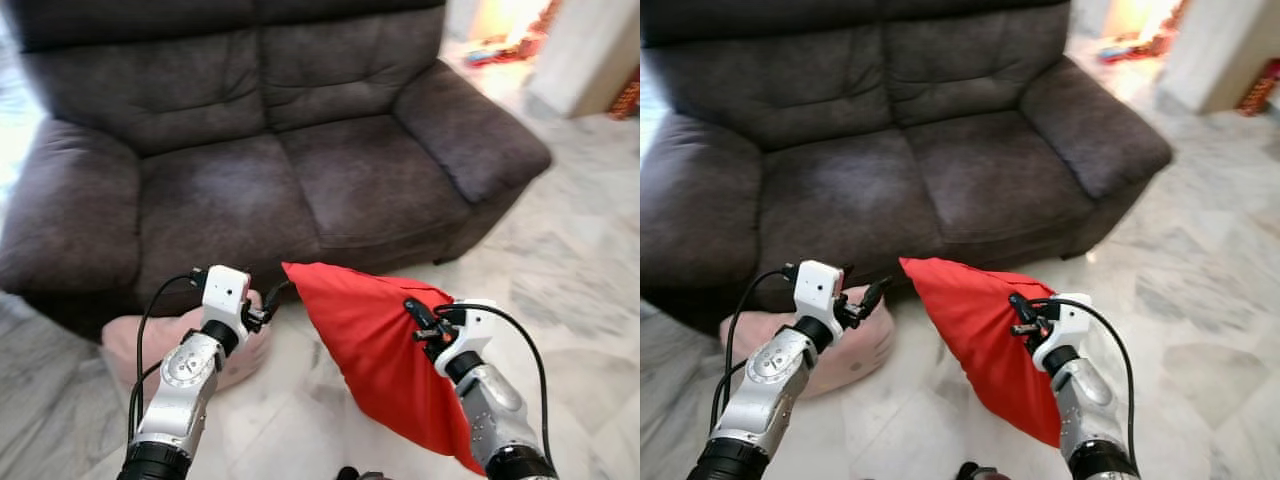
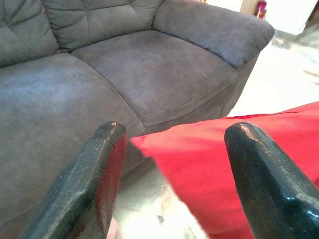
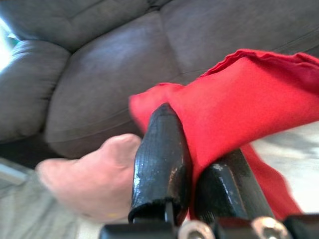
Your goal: Move the pillow to the sofa from floor
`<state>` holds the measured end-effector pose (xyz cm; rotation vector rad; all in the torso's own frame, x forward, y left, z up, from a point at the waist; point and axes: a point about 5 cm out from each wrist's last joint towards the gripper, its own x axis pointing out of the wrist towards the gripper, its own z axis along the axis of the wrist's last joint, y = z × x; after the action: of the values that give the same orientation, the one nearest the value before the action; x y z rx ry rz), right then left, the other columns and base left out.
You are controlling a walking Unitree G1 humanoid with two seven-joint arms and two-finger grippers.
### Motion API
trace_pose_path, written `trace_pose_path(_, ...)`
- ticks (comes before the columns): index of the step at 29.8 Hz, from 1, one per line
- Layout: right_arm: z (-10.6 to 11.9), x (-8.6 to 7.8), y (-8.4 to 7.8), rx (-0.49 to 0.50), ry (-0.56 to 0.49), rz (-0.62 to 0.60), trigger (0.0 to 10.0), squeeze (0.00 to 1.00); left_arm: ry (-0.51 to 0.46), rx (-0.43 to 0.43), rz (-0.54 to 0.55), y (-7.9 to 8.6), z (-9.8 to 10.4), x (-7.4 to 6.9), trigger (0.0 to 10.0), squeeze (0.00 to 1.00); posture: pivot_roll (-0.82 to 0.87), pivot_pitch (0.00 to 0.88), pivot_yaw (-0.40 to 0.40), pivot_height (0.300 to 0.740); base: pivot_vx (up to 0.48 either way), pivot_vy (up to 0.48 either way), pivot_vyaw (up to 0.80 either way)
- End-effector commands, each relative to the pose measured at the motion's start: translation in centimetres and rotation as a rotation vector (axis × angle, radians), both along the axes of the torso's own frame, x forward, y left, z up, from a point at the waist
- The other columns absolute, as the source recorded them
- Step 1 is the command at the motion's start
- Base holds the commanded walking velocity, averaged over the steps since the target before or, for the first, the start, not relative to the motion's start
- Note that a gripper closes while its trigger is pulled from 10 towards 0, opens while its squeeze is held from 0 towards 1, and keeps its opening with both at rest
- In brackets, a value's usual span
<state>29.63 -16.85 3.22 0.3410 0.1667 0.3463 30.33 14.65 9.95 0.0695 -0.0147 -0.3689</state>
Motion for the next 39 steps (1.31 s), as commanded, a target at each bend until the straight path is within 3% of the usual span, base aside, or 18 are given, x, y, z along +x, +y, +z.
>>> trace_pose_path(1, 2.3, 1.1, -0.2, -0.013, -0.128, 0.008, 10.0, 0.0, 0.0, 0.027, 0.005, 0.1, -0.2, -0.1, 10.0, 0.0, -0.04, 0.106, 0.014, 0.74, 0.0, 0.0, 0.0)
trace_pose_path(7, 2.7, 1.1, -0.2, -0.011, -0.143, 0.054, 10.0, 0.0, -0.001, 0.036, 0.004, 0.4, -0.1, -0.1, 10.0, 0.0, -0.04, 0.1, 0.014, 0.74, 0.0, 0.0, 0.0)
trace_pose_path(25, 3.0, -0.4, 0.7, 0.011, -0.145, 0.377, 10.0, 0.0, 0.081, 0.127, -0.104, 3.4, -0.5, -0.8, 10.0, 0.0, -0.04, 0.077, 0.016, 0.74, 0.0, 0.0, 0.0)
trace_pose_path(29, 3.2, -0.8, 0.7, 0.011, -0.146, 0.43, 10.0, 0.0, 0.129, 0.122, -0.193, 3.3, -0.8, -1.4, 10.0, 0.0, -0.04, 0.077, 0.015, 0.74, 0.0, 0.0, 0.0)
trace_pose_path(32, 3.4, -1.5, 0.8, 0.036, -0.136, 0.521, 10.0, 0.0, 0.228, 0.131, -0.33, 3.5, -1.4, -2.6, 10.0, 0.0, -0.03, 0.086, 0.013, 0.74, 0.0, 0.0, 0.0)
trace_pose_path(36, 3.3, -2.7, 0.6, 0.037, -0.12, 0.629, 10.0, 0.0, 0.307, 0.187, -0.4, 5.5, -1.4, -3.7, 10.0, 0.0, -0.02, 0.096, 0.013, 0.74, 0.0, 0.0, 0.0)
trace_pose_path(39, 3.4, -3.1, 0.5, 0.053, -0.112, 0.654, 10.0, 0.0, 0.335, 0.193, -0.451, 5.9, -1.1, -4.3, 10.0, 0.0, -0.02, 0.1, 0.013, 0.74, 0.0, 0.0, 0.0)
